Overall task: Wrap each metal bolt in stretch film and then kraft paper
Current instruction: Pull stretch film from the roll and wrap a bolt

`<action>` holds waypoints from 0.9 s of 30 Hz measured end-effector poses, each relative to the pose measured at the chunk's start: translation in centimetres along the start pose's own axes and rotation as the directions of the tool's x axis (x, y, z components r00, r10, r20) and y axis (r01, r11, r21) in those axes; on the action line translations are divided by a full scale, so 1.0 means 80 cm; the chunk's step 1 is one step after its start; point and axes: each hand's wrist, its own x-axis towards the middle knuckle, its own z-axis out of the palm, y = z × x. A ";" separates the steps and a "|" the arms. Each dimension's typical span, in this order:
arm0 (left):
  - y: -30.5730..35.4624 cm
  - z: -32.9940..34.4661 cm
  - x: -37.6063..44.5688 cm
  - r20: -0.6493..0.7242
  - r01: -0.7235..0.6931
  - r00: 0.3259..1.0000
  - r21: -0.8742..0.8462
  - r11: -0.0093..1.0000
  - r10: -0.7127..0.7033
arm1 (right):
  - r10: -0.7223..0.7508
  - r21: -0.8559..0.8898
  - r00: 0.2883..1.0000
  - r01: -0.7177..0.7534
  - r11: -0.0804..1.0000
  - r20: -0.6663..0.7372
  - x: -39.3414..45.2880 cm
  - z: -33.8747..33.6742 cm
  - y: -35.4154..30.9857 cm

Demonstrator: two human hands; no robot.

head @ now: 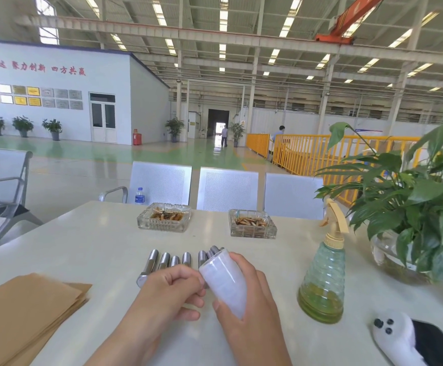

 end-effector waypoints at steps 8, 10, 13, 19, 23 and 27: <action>0.004 0.000 -0.002 0.030 -0.055 0.998 0.026 0.998 0.055 | 0.070 0.267 0.995 -0.086 0.960 0.068 0.001 -0.005 -0.010; 0.005 0.000 -0.002 0.022 -0.062 0.998 0.023 0.998 0.061 | 0.093 0.326 0.992 -0.117 0.938 0.089 0.001 -0.006 -0.011; 0.006 0.004 -0.005 0.010 -0.099 0.995 0.050 0.994 0.099 | 0.199 0.465 0.972 -0.233 0.854 0.123 0.006 -0.006 -0.009; -0.007 0.021 -0.010 0.142 -0.355 0.935 0.338 0.872 0.326 | 0.383 0.798 0.909 -0.353 0.488 0.167 0.017 -0.005 0.000; -0.009 0.020 -0.008 0.142 -0.338 0.941 0.289 0.896 0.309 | 0.356 0.722 0.934 -0.271 0.636 0.036 0.017 -0.003 -0.002; -0.009 0.015 -0.008 0.141 -0.264 0.962 0.272 0.925 0.233 | 0.325 0.648 0.945 -0.235 0.725 -0.021 0.014 -0.004 -0.004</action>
